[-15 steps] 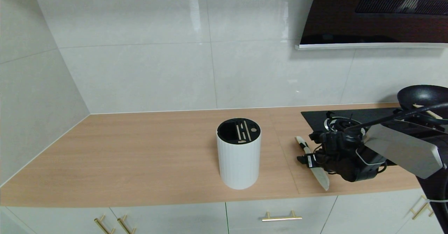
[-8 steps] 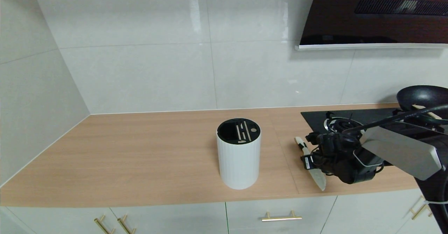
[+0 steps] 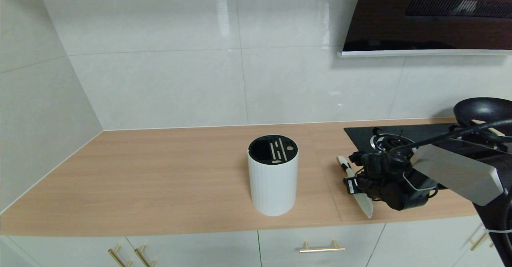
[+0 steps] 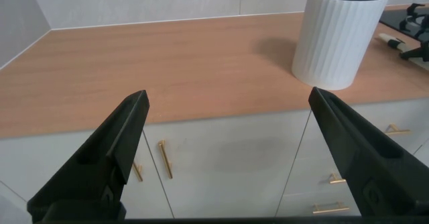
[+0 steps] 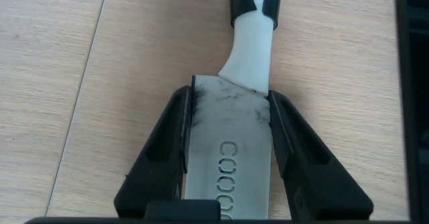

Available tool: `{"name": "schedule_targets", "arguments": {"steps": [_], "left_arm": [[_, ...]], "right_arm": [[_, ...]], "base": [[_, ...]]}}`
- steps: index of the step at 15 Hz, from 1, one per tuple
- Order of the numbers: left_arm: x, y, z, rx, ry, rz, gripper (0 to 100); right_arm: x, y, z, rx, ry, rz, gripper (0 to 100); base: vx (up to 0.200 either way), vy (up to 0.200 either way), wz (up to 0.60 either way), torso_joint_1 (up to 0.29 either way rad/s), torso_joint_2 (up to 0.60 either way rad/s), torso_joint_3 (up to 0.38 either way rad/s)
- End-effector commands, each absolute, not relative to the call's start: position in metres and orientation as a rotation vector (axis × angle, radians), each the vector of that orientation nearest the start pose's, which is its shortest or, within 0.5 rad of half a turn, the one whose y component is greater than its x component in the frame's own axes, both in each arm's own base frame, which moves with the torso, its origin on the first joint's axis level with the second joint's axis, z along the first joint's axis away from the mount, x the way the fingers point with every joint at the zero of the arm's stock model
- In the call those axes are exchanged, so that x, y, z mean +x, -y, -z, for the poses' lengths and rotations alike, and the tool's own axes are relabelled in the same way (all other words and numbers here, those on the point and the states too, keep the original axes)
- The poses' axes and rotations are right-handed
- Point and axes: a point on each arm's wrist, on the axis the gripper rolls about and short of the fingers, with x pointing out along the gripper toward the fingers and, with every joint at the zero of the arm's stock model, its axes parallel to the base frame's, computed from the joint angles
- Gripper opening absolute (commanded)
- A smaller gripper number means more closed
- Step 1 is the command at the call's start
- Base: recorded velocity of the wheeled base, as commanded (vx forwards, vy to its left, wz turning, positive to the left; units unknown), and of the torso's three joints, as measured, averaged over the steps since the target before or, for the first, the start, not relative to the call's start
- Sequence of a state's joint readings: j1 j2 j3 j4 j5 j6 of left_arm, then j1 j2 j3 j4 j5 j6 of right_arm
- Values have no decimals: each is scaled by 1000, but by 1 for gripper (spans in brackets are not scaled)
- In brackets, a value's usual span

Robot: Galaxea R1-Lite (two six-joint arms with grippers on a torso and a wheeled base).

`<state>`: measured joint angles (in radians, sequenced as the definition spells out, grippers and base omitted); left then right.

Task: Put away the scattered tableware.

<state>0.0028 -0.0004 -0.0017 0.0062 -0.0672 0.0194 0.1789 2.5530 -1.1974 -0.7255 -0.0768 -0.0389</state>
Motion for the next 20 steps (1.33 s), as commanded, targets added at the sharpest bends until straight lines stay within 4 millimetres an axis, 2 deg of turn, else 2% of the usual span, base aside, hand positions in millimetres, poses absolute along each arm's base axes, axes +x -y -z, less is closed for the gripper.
{"name": "schedule_targets", "arguments": {"steps": [1, 5, 6, 7, 9, 10, 11, 12, 14, 15, 17, 18, 20], "left_arm": [[-23, 2, -75, 20, -4, 64, 100], [-23, 2, -75, 35, -3, 66, 100], [-23, 2, -76, 35, 3, 64, 100], [-29, 2, -94, 38, 60, 83, 100], [-30, 4, -126, 37, 28, 194, 100], [-21, 5, -149, 33, -24, 290, 100], [-9, 7, -165, 25, -73, 342, 100], [11, 9, -190, 13, -123, 408, 100], [60, 11, -223, -12, -188, 443, 100], [84, 13, -233, -33, -188, 458, 100], [132, 33, -241, -145, -159, 583, 100], [154, 46, -239, -247, -179, 636, 100], [197, 63, -224, -383, -209, 665, 100]], "right_arm": [[438, -76, 36, -107, -585, -105, 0], [426, -72, -15, -65, -484, -101, 0], [424, -72, -20, -62, -477, -102, 0], [412, -76, -53, -55, -420, -117, 0], [395, -87, -89, -51, -349, -147, 0], [383, -87, -110, -47, -310, -162, 0], [375, -91, -125, -43, -278, -174, 0], [367, -92, -145, -38, -227, -183, 0], [350, -106, -186, -28, -146, -231, 0], [340, -112, -200, -29, -140, -257, 0], [312, -136, -219, -32, -132, -345, 0], [298, -149, -217, -36, -145, -387, 0], [273, -159, -219, -45, -146, -432, 0]], "base": [[0, 0, 0, 0, 0, 0], [0, 0, 0, 0, 0, 0], [0, 0, 0, 0, 0, 0], [0, 0, 0, 0, 0, 0], [0, 0, 0, 0, 0, 0], [0, 0, 0, 0, 0, 0], [0, 0, 0, 0, 0, 0], [0, 0, 0, 0, 0, 0], [0, 0, 0, 0, 0, 0], [0, 0, 0, 0, 0, 0], [0, 0, 0, 0, 0, 0], [0, 0, 0, 0, 0, 0], [0, 0, 0, 0, 0, 0]]}}
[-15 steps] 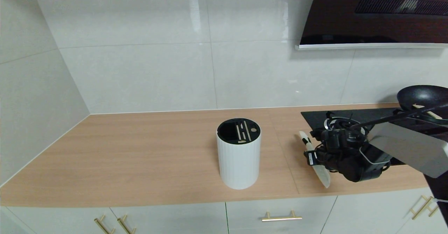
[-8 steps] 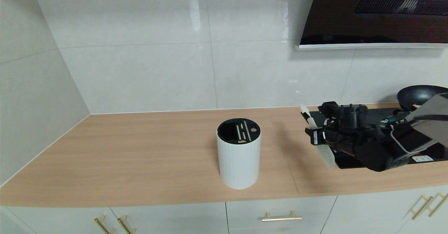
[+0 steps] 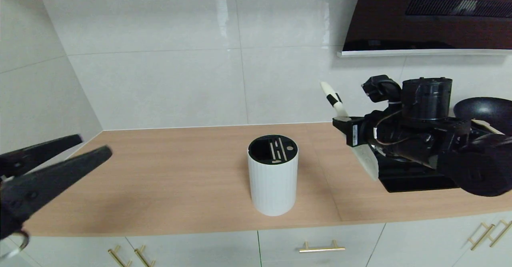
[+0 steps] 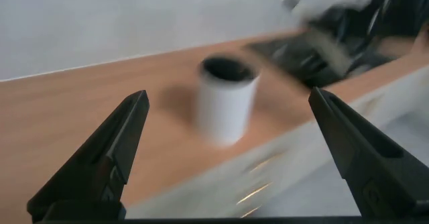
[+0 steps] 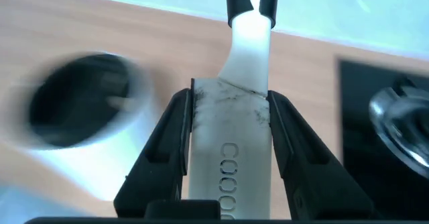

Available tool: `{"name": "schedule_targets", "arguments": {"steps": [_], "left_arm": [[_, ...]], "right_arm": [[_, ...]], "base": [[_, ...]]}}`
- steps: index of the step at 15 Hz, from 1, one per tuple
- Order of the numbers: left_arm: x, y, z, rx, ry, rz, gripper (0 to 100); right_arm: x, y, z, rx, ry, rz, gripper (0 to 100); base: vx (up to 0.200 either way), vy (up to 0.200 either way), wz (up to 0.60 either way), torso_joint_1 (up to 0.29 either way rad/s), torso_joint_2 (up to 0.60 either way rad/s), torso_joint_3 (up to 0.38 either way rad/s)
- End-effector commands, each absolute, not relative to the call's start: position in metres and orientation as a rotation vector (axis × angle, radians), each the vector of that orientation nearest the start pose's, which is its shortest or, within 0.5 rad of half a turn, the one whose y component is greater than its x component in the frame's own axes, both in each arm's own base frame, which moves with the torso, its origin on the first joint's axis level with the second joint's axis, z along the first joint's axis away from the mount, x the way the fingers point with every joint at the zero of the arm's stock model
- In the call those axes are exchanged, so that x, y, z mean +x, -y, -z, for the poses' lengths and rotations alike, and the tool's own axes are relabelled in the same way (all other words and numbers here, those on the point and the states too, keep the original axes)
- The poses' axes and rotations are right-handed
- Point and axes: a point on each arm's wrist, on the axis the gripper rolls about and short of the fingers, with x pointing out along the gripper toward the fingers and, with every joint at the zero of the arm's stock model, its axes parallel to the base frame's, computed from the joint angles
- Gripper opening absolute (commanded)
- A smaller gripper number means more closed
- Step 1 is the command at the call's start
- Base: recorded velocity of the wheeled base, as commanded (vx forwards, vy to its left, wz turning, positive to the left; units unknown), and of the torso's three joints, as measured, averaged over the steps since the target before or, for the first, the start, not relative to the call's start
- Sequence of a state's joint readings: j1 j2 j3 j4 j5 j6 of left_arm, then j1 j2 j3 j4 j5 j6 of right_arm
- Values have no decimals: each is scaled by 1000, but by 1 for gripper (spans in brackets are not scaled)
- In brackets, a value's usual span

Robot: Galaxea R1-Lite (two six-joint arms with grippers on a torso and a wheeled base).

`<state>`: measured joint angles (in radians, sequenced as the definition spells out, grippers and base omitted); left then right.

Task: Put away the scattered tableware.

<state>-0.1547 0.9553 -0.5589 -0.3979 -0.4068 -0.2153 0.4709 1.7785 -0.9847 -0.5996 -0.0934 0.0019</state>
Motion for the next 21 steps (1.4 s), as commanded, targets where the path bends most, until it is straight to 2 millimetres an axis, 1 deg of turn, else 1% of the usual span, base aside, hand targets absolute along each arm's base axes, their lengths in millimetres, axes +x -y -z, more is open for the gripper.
{"name": "schedule_targets", "arguments": {"steps": [1, 2, 3, 4, 5, 6, 7, 8, 9, 10, 12, 13, 14, 16, 17, 18, 21], "left_arm": [[221, 70, -208, -415, -238, 677, 100], [234, 73, -199, -439, -250, 688, 100], [243, 83, -197, -498, -265, 758, 100], [248, 93, -199, -559, -300, 836, 100], [252, 103, -203, -601, -334, 906, 100], [260, 110, -203, -606, -352, 945, 100], [272, 116, -202, -606, -356, 960, 100], [285, 124, -198, -606, -364, 962, 100], [293, 129, -194, -608, -370, 964, 100], [300, 132, -193, -618, -370, 966, 100], [303, 135, -199, -679, -382, 972, 100], [303, 136, -199, -681, -377, 975, 100], [305, 137, -197, -679, -365, 985, 100], [324, 153, -176, -669, -340, 1038, 100], [328, 160, -168, -668, -343, 1048, 100], [328, 164, -164, -669, -353, 1050, 100], [324, 172, -164, -673, -346, 1039, 100]], "right_arm": [[263, -166, -225, -39, -127, -467, 0], [260, -170, -225, -41, -126, -481, 0], [260, -171, -224, -42, -129, -487, 0], [258, -176, -222, -44, -137, -502, 0], [252, -185, -220, -30, -145, -536, 0], [245, -195, -220, -16, -152, -572, 0], [240, -204, -218, -9, -165, -611, 0], [242, -211, -212, -3, -187, -627, 0], [241, -216, -208, -3, -199, -638, 0], [235, -223, -207, -6, -205, -665, 0], [226, -237, -200, -15, -227, -703, 0], [224, -239, -199, -15, -231, -708, 0], [225, -242, -197, -17, -236, -703, 0], [228, -246, -195, -2, -237, -674, 0], [229, -246, -193, -3, -239, -661, 0], [229, -247, -193, -4, -238, -655, 0], [230, -247, -194, 9, -216, -646, 0]], "base": [[0, 0, 0, 0, 0, 0], [0, 0, 0, 0, 0, 0], [0, 0, 0, 0, 0, 0], [0, 0, 0, 0, 0, 0], [0, 0, 0, 0, 0, 0], [0, 0, 0, 0, 0, 0], [0, 0, 0, 0, 0, 0], [0, 0, 0, 0, 0, 0], [0, 0, 0, 0, 0, 0], [0, 0, 0, 0, 0, 0], [0, 0, 0, 0, 0, 0], [0, 0, 0, 0, 0, 0], [0, 0, 0, 0, 0, 0], [0, 0, 0, 0, 0, 0], [0, 0, 0, 0, 0, 0], [0, 0, 0, 0, 0, 0], [0, 0, 0, 0, 0, 0]]}}
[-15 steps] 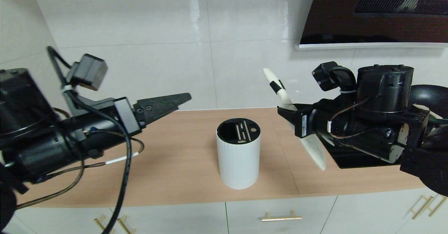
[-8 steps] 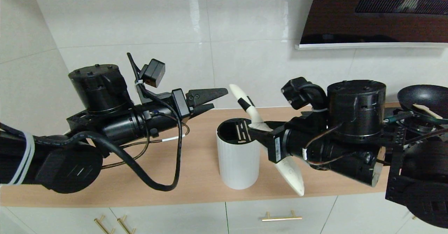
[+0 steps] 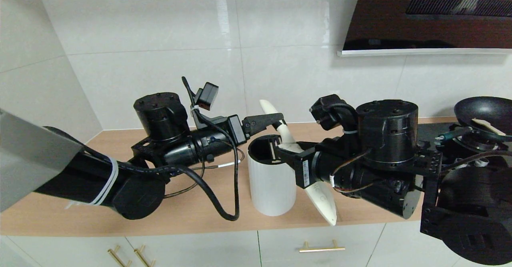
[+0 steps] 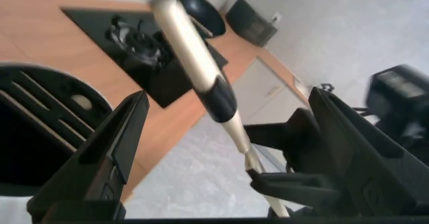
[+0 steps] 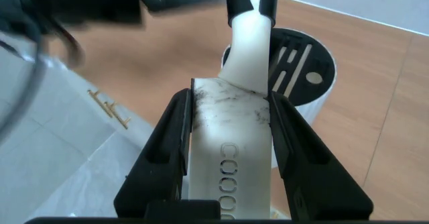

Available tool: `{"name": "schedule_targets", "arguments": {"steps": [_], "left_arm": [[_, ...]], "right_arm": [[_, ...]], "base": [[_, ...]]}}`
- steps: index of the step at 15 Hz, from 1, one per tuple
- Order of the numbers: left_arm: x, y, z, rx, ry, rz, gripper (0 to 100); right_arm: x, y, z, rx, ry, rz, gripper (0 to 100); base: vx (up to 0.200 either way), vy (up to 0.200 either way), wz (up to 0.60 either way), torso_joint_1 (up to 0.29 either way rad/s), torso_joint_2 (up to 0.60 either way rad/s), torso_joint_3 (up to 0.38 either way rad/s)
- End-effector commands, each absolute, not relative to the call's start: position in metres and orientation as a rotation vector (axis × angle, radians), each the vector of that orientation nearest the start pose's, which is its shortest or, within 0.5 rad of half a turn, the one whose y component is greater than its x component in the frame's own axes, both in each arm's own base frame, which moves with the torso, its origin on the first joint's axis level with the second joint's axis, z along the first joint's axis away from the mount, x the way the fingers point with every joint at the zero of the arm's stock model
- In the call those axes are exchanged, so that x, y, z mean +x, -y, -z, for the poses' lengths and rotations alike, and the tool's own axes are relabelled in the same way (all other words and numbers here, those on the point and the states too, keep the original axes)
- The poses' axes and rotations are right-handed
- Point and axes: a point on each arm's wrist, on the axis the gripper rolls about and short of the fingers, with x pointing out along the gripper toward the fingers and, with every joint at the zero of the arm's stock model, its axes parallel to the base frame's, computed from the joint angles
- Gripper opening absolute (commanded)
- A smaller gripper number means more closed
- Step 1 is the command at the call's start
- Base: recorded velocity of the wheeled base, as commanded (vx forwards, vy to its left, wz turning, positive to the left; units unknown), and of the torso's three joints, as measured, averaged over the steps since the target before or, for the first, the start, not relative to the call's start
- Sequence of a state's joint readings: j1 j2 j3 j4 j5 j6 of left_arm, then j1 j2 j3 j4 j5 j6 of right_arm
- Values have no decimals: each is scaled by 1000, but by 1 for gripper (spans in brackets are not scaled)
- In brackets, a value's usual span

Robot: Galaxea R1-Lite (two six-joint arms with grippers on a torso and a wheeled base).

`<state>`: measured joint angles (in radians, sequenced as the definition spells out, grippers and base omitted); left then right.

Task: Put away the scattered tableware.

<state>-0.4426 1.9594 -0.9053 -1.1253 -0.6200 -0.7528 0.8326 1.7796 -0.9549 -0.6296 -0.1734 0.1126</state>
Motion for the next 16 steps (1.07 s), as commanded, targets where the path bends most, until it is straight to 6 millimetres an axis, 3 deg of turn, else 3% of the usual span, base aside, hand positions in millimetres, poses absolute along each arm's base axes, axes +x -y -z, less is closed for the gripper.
{"name": "schedule_targets", "arguments": {"steps": [1, 16], "left_arm": [[324, 174, -165, -675, -339, 1032, 100], [321, 183, -165, -673, -284, 1066, 100]], "right_arm": [[230, -247, -196, 15, -202, -636, 0], [225, -255, -188, 13, -209, -660, 0]], "base": [[0, 0, 0, 0, 0, 0], [0, 0, 0, 0, 0, 0]]}}
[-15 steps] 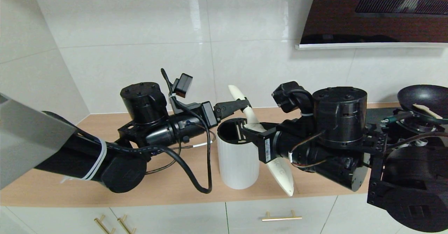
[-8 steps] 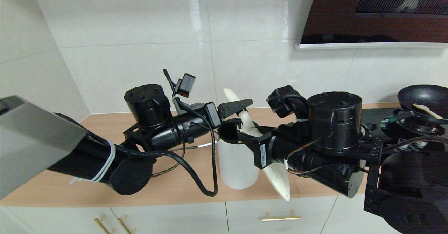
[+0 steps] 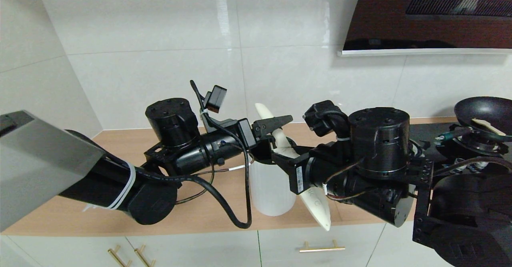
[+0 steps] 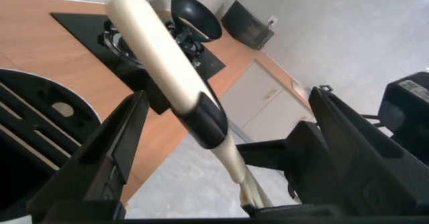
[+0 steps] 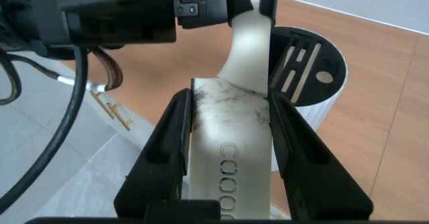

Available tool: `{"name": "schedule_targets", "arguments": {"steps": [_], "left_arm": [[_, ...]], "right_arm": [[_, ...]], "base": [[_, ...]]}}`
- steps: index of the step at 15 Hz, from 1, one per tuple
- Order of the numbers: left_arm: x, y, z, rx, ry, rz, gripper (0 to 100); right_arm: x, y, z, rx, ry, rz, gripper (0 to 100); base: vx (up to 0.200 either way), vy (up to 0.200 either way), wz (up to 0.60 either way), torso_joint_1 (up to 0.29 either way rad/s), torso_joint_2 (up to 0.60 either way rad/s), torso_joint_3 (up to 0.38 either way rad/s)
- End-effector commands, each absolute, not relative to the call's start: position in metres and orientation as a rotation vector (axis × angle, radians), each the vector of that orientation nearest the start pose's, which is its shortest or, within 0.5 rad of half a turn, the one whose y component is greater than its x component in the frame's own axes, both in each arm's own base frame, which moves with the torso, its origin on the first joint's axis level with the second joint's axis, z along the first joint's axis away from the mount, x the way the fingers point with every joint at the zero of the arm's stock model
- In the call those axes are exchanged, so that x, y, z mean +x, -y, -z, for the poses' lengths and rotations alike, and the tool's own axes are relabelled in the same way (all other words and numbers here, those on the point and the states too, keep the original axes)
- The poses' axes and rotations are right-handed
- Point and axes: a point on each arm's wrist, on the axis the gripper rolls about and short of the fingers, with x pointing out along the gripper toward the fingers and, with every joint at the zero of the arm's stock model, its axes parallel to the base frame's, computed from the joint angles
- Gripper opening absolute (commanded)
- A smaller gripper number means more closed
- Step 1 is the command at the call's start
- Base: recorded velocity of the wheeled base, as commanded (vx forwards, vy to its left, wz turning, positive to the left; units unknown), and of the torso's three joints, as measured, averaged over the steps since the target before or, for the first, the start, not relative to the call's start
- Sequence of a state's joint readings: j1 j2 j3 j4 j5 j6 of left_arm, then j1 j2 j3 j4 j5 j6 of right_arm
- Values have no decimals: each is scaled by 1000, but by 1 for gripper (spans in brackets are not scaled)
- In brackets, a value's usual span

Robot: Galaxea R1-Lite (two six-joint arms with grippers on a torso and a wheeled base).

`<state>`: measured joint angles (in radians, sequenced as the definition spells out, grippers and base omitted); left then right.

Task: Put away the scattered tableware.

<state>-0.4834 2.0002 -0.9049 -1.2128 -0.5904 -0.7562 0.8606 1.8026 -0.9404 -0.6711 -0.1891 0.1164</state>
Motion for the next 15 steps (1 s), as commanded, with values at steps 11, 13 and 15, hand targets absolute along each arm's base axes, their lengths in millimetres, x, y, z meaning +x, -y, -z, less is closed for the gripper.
{"name": "schedule_targets", "arguments": {"steps": [11, 13, 15], "left_arm": [[323, 183, -163, -675, -289, 1064, 0], [323, 184, -161, -675, -296, 1064, 0], [325, 185, -158, -676, -300, 1060, 0]], "right_arm": [[223, -258, -183, 18, -197, -672, 0], [223, -258, -183, 18, -197, -670, 0], [223, -258, -183, 20, -196, -670, 0]], "base": [[0, 0, 0, 0, 0, 0], [0, 0, 0, 0, 0, 0], [0, 0, 0, 0, 0, 0]]}}
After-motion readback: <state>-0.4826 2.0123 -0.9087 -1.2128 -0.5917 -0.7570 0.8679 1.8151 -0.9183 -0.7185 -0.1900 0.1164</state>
